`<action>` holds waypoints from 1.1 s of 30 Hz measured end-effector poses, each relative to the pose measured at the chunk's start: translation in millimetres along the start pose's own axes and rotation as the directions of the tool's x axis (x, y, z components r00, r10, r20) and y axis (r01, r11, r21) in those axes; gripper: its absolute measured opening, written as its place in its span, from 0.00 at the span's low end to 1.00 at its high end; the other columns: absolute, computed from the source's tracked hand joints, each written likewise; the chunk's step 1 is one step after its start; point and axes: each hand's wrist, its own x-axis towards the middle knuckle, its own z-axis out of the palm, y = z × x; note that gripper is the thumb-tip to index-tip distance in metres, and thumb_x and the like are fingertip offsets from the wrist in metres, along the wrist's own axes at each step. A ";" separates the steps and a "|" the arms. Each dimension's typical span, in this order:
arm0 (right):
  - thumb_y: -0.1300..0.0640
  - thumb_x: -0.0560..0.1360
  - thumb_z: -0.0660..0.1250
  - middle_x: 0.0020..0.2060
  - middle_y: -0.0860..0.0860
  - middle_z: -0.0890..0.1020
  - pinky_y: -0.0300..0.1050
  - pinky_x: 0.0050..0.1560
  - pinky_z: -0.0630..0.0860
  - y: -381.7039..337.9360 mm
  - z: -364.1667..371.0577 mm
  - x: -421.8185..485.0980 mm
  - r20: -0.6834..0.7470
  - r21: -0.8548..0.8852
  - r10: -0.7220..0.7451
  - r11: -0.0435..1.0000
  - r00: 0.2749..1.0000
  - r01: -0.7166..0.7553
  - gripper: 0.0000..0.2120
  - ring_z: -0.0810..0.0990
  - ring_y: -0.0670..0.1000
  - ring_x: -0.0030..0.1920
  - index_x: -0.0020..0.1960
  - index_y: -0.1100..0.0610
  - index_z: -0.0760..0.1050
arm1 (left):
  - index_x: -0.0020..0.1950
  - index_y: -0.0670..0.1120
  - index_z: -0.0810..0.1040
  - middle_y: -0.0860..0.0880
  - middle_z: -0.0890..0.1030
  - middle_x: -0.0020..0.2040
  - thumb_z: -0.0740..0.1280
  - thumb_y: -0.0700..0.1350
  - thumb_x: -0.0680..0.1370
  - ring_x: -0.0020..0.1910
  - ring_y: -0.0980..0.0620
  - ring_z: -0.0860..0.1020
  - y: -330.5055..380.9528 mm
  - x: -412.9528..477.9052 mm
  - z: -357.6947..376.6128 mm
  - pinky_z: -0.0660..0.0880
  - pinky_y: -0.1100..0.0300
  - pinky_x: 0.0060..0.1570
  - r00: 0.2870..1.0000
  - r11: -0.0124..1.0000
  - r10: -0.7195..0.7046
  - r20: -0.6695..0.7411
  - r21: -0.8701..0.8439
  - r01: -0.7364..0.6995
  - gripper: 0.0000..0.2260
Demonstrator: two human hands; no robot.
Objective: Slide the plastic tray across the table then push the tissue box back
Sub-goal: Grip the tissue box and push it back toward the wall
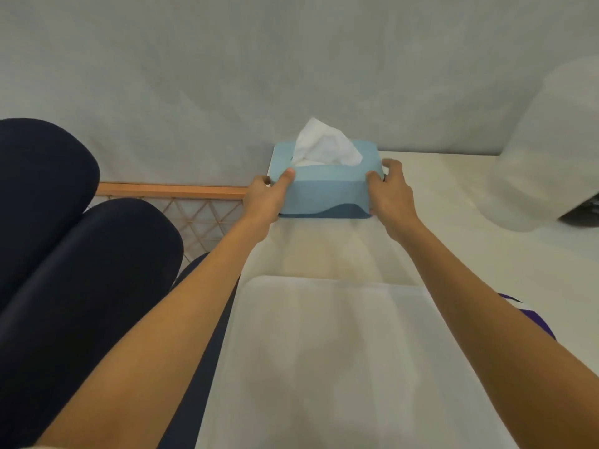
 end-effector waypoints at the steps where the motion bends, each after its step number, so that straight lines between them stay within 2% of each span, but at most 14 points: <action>1: 0.52 0.80 0.53 0.58 0.52 0.73 0.52 0.52 0.80 -2.0 2.5 3.5 0.007 -0.006 -0.021 1.000 1.000 0.021 0.22 0.75 0.54 0.53 0.74 0.52 0.58 | 0.59 0.46 0.71 0.48 0.75 0.55 0.65 0.59 0.76 0.54 0.47 0.74 1.8 5.6 0.6 0.78 0.44 0.58 1.000 1.000 0.015 0.007 0.010 -0.015 0.20; 3: 0.52 0.81 0.51 0.68 0.54 0.70 0.57 0.62 0.75 -5.4 6.4 9.5 0.032 -0.028 -0.038 0.999 0.999 0.039 0.23 0.72 0.58 0.64 0.76 0.49 0.57 | 0.58 0.46 0.71 0.48 0.75 0.54 0.64 0.59 0.77 0.53 0.47 0.74 4.8 16.4 0.8 0.77 0.44 0.59 0.999 0.999 0.037 0.018 0.017 -0.037 0.18; 6: 0.51 0.81 0.51 0.72 0.55 0.67 0.58 0.66 0.71 -9.2 9.9 18.9 0.048 -0.043 -0.015 0.999 0.999 0.017 0.23 0.68 0.59 0.69 0.76 0.48 0.58 | 0.63 0.44 0.72 0.48 0.75 0.55 0.62 0.59 0.78 0.53 0.47 0.74 8.8 28.2 0.8 0.76 0.44 0.60 0.998 0.998 0.048 0.028 0.029 -0.048 0.21; 11: 0.50 0.81 0.51 0.73 0.56 0.66 0.58 0.67 0.70 -14.6 13.7 25.1 0.038 -0.040 0.011 0.999 0.999 -0.010 0.23 0.67 0.60 0.70 0.76 0.48 0.58 | 0.64 0.43 0.72 0.48 0.75 0.55 0.62 0.59 0.79 0.53 0.46 0.74 15.4 39.1 0.7 0.76 0.44 0.60 0.997 0.998 0.052 0.058 0.033 -0.054 0.22; 16: 0.50 0.82 0.50 0.72 0.55 0.66 0.54 0.67 0.71 -15.2 15.0 27.3 0.022 -0.075 0.011 0.997 1.000 -0.009 0.23 0.68 0.59 0.69 0.76 0.48 0.56 | 0.65 0.44 0.72 0.47 0.74 0.56 0.62 0.59 0.79 0.53 0.46 0.73 19.4 43.0 1.8 0.76 0.46 0.57 0.996 0.999 0.025 0.084 0.024 -0.027 0.22; 22: 0.51 0.82 0.49 0.72 0.55 0.67 0.50 0.65 0.70 -12.9 14.8 26.1 0.001 -0.104 -0.013 0.995 1.000 0.013 0.23 0.69 0.58 0.68 0.76 0.49 0.57 | 0.65 0.44 0.71 0.48 0.73 0.55 0.61 0.58 0.79 0.52 0.47 0.72 16.5 39.8 2.9 0.74 0.51 0.47 0.996 1.000 0.027 0.091 0.005 -0.027 0.22; 27: 0.52 0.81 0.49 0.72 0.56 0.68 0.52 0.67 0.68 -11.4 13.0 26.6 -0.013 -0.121 -0.009 0.993 1.000 0.008 0.23 0.68 0.58 0.69 0.76 0.49 0.58 | 0.64 0.44 0.72 0.48 0.73 0.55 0.62 0.58 0.79 0.52 0.47 0.72 15.6 36.2 3.7 0.74 0.56 0.38 0.996 1.000 0.025 0.086 0.010 -0.026 0.22; 31: 0.52 0.82 0.49 0.72 0.56 0.68 0.51 0.67 0.68 -11.7 13.9 26.2 -0.012 -0.133 -0.015 0.991 1.000 0.014 0.23 0.68 0.59 0.69 0.76 0.49 0.57 | 0.66 0.44 0.71 0.48 0.73 0.56 0.61 0.58 0.79 0.53 0.48 0.71 15.0 36.0 5.5 0.73 0.52 0.48 0.996 0.999 0.033 0.084 -0.003 -0.033 0.23; 33: 0.51 0.82 0.48 0.72 0.56 0.67 0.51 0.67 0.68 -13.2 13.4 24.4 0.002 -0.157 -0.011 0.988 1.000 0.012 0.23 0.68 0.59 0.69 0.76 0.50 0.56 | 0.67 0.44 0.70 0.48 0.73 0.58 0.61 0.59 0.79 0.54 0.48 0.71 13.9 35.7 4.4 0.71 0.52 0.49 0.995 0.999 0.034 0.088 -0.006 -0.034 0.24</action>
